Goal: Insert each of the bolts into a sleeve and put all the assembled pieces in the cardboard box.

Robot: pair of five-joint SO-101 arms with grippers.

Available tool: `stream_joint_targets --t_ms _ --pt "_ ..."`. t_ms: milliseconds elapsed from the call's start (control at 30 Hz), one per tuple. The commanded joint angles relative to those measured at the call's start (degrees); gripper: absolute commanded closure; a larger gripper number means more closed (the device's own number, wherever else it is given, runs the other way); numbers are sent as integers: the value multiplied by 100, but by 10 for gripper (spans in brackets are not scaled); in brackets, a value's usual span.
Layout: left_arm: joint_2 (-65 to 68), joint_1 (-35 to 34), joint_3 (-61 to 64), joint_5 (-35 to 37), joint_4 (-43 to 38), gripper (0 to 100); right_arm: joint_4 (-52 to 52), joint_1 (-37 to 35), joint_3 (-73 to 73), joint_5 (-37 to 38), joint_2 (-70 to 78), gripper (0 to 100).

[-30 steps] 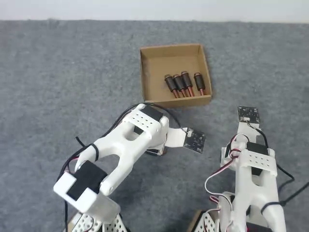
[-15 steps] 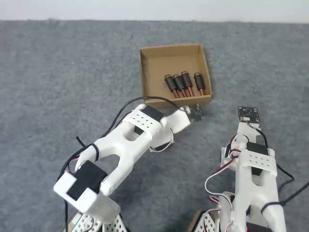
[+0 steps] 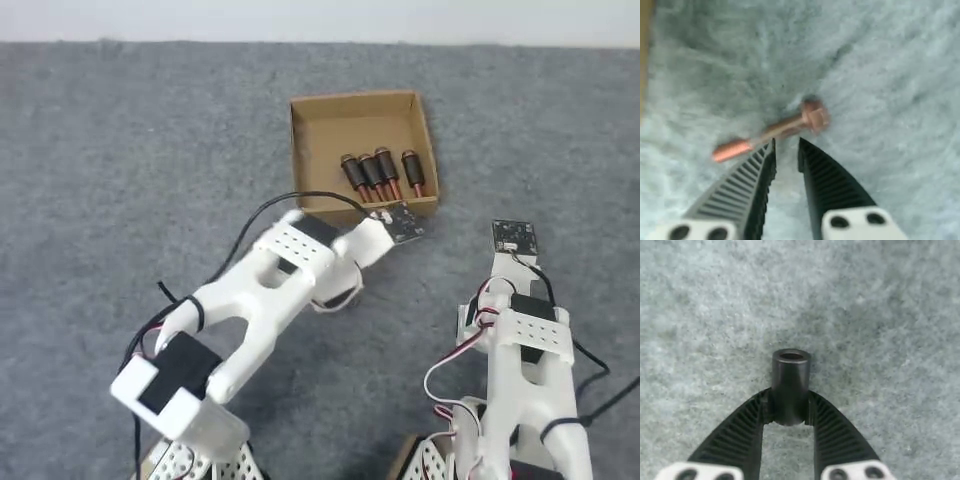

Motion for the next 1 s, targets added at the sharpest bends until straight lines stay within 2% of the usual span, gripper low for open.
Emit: stream_joint_targets --t_ms 0,233,400,700,833,967 --pt "-149 -316 -418 -905 -18 920 -84 -101 -44 70 -215 991" --pt "0 -273 -418 -2602 0 920 -84 -101 -53 70 -224 991" --pt "158 -132 -295 -3209 193 920 -84 -101 -53 79 -224 991" --pt "202 123 -418 -3244 246 889 -92 -110 -53 97 -224 991" --pt "211 149 -391 -2875 -18 851 -92 -110 -53 97 -224 991" --pt "220 123 -391 -2927 -44 849 -92 -110 -53 97 -224 991"
